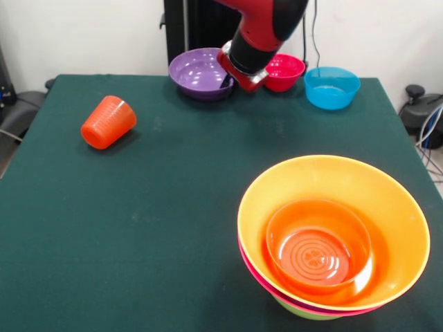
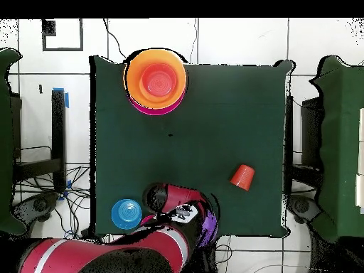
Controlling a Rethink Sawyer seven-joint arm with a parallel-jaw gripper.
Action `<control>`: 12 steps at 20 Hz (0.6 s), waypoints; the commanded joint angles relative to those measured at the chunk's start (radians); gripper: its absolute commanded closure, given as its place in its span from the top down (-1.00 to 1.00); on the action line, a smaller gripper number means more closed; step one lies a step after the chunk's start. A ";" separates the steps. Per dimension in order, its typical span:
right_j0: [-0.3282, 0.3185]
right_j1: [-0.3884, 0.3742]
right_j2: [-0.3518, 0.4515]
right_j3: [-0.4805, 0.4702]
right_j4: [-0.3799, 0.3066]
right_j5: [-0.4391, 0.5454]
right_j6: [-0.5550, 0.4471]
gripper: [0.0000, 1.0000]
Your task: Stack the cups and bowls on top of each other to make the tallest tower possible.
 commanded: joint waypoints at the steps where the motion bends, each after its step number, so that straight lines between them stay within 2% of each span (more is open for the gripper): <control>1: 0.014 0.016 0.077 -0.013 -0.003 -0.092 0.127 -1.00; 9: 0.014 0.027 0.064 -0.041 -0.029 -0.094 0.093 -1.00; 12: 0.039 0.025 0.025 -0.060 -0.060 -0.081 0.072 -1.00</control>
